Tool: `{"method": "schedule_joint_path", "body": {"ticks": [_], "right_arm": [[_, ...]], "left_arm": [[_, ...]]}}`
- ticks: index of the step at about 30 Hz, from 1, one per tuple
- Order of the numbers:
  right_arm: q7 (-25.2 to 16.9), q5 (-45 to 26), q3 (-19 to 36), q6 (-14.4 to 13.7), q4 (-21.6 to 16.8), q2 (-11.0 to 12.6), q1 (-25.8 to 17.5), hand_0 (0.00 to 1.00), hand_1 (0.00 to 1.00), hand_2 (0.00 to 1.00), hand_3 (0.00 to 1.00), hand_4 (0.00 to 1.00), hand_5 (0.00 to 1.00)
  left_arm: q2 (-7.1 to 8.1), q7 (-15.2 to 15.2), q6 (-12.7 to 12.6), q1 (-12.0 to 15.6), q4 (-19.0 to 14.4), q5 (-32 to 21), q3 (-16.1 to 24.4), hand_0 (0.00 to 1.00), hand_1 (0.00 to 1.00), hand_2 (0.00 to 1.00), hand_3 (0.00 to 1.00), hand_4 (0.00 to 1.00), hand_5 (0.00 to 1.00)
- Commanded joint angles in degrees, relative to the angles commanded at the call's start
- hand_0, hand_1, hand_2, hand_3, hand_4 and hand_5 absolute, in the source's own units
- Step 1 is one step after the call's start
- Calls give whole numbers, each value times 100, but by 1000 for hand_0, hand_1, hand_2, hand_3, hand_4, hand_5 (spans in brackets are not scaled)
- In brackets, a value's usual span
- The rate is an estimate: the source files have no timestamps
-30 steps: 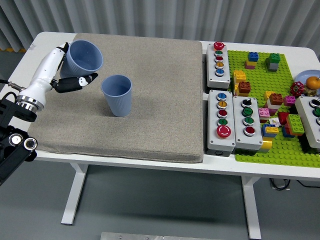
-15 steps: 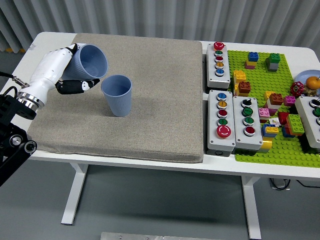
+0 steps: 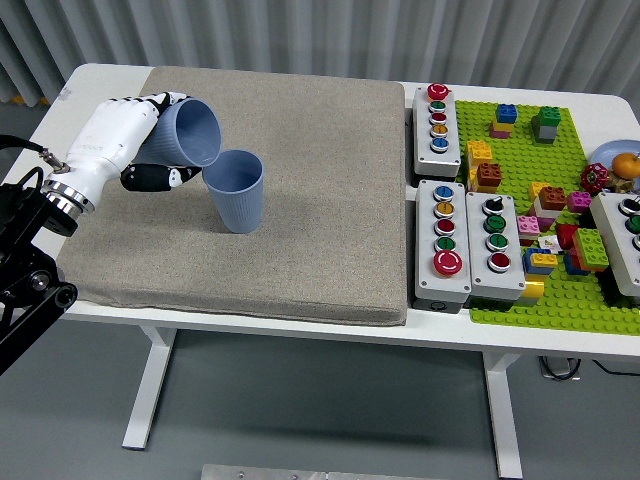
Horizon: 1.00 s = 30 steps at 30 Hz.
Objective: Pick cup pour cup place
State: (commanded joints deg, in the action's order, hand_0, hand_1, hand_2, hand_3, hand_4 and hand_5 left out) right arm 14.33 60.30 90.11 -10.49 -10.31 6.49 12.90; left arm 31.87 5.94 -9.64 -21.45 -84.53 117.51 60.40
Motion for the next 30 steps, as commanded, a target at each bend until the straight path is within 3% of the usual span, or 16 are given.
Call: {"method": "schedule_joint_path", "body": {"ticks": [23,30], "right_arm": [[5,28,-7,2,0,3,-48,712,659,628,591,2,104],[-9,-15,-20,-10,0,12,-13,712,660,628,591,2,100]], "left_arm": [[88,14,4,-72,-5,523,-176,627,644,743,713,756,169],[178,32,0,-212,18,667,-292,628,644,741,713,756,166]]}}
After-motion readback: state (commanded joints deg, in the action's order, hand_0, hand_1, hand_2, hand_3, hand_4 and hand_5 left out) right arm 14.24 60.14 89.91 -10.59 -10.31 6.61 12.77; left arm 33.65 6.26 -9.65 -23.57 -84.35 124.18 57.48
